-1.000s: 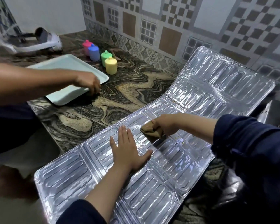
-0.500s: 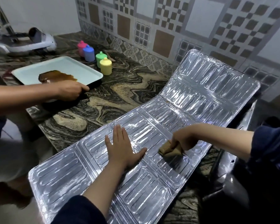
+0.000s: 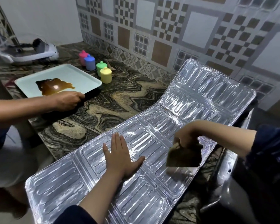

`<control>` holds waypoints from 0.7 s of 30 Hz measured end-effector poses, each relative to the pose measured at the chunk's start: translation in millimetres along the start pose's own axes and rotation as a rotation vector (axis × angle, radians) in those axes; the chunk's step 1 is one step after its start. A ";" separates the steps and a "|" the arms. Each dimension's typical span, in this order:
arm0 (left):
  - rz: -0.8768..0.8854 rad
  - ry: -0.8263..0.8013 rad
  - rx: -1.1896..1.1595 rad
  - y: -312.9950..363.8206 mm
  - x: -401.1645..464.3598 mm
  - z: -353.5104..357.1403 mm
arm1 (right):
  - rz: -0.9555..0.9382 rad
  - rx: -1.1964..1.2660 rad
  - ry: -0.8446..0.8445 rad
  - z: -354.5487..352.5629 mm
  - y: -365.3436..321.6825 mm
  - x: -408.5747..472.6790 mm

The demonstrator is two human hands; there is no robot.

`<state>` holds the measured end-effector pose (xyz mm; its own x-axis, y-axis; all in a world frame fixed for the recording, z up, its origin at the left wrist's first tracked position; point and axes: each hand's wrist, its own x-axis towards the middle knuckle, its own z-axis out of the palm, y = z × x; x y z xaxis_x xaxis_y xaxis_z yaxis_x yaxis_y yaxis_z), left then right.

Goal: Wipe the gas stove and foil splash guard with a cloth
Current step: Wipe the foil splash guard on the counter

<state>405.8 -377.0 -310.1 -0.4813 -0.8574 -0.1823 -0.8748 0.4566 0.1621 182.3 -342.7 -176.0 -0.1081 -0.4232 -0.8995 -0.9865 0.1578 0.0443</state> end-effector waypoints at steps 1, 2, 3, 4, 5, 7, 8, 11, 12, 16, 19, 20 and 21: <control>0.000 -0.005 0.002 -0.1 0.5 0.1 | -0.028 0.057 0.046 -9.0 -0.4 -3.2; -0.001 -0.010 0.004 -0.1 1.1 0.2 | -0.055 0.134 0.092 -17.9 -0.9 -5.4; -0.001 -0.013 0.006 -0.2 1.5 0.4 | -0.084 0.212 0.143 -26.4 -2.0 -6.2; -0.002 -0.014 0.007 -0.2 1.4 0.5 | -0.106 0.274 0.198 -34.3 -3.1 -4.8; -0.003 -0.012 0.007 0.0 1.1 0.8 | -0.118 0.309 0.249 -41.9 -4.8 -1.2; -0.003 -0.002 0.001 0.1 0.5 1.0 | -0.108 0.352 0.334 -57.5 -9.4 11.1; -0.002 0.001 -0.002 0.1 0.5 1.0 | -0.087 0.373 0.383 -65.0 -11.7 19.0; -0.006 0.010 -0.005 0.2 0.9 1.0 | 0.041 0.270 0.727 -77.9 -11.9 38.9; -0.008 0.007 -0.005 0.5 0.8 0.9 | 0.081 0.227 0.867 -78.5 -11.8 43.1; -0.012 0.005 -0.013 -0.4 1.7 1.7 | -0.006 0.279 1.002 -60.7 -29.2 62.9; -0.010 0.011 -0.017 -0.6 3.7 4.3 | -0.065 0.223 0.791 -35.8 -47.4 87.3; -0.009 0.014 -0.018 -0.9 3.8 4.5 | -0.035 0.192 0.726 -30.2 -50.2 95.7; -0.009 0.016 -0.019 -1.0 3.9 5.1 | -0.004 0.177 0.671 -25.7 -52.5 101.9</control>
<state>404.5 -379.6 -315.9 -0.4723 -0.8653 -0.1679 -0.8778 0.4443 0.1792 219.9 -417.0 -258.9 -0.2139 -0.8754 -0.4334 -0.9582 0.2744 -0.0813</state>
